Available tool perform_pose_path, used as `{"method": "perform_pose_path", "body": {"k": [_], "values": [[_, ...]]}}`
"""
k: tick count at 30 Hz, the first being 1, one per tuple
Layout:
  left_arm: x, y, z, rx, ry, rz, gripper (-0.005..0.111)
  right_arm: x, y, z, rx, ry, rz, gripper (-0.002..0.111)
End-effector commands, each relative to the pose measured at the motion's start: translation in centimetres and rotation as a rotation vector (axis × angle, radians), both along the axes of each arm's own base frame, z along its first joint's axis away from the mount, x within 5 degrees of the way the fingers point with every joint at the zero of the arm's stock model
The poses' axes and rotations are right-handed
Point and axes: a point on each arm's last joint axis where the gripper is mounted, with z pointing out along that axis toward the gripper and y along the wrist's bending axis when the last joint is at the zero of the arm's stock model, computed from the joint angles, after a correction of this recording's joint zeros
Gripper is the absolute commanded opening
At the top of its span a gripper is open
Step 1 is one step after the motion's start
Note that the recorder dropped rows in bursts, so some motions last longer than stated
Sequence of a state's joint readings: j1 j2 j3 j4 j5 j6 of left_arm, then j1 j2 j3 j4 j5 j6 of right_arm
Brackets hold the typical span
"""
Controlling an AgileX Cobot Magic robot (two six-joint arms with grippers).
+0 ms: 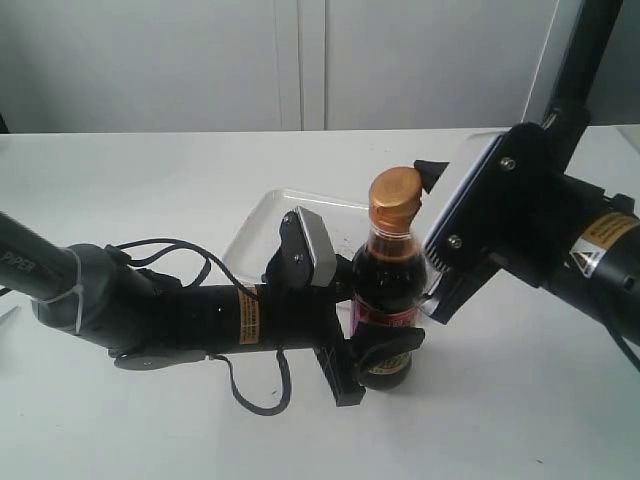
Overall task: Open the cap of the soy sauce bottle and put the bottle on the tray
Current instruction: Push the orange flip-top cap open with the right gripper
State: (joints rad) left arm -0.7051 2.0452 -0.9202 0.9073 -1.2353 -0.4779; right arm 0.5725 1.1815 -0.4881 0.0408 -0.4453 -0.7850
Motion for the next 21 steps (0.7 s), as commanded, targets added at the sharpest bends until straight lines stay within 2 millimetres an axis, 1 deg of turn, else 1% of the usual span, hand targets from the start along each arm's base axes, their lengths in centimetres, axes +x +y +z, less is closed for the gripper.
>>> {"method": "perform_pose_path", "body": {"k": [1, 5, 10, 14, 15, 19, 21], "values": [[-0.3, -0.1, -0.4, 0.023, 0.002, -0.017, 0.0, -0.6, 0.7, 0.6, 0.024, -0.013, 0.039, 0.0], [-0.3, -0.1, -0.4, 0.023, 0.002, -0.017, 0.0, -0.9, 1.4, 1.2, 0.036, -0.029, 0.072, 0.0], [-0.3, -0.1, -0.4, 0.023, 0.002, -0.017, 0.0, -1.4, 2.1, 3.0, 0.073, -0.077, 0.109, 0.0], [-0.3, -0.1, -0.3, 0.022, 0.003, -0.016, 0.0, -2.0, 2.6, 3.7, 0.084, -0.082, 0.138, 0.0], [-0.3, -0.1, -0.3, 0.022, 0.003, -0.016, 0.0, -1.9, 2.5, 3.8, 0.1, -0.075, 0.129, 0.0], [-0.3, -0.1, -0.3, 0.02, 0.014, -0.014, 0.0, -0.6, 1.4, 4.9, 0.309, 0.039, -0.032, 0.0], [-0.3, -0.1, -0.3, 0.02, 0.014, -0.014, 0.0, 0.0, 0.9, 5.3, 0.348, 0.096, -0.078, 0.0]]}}
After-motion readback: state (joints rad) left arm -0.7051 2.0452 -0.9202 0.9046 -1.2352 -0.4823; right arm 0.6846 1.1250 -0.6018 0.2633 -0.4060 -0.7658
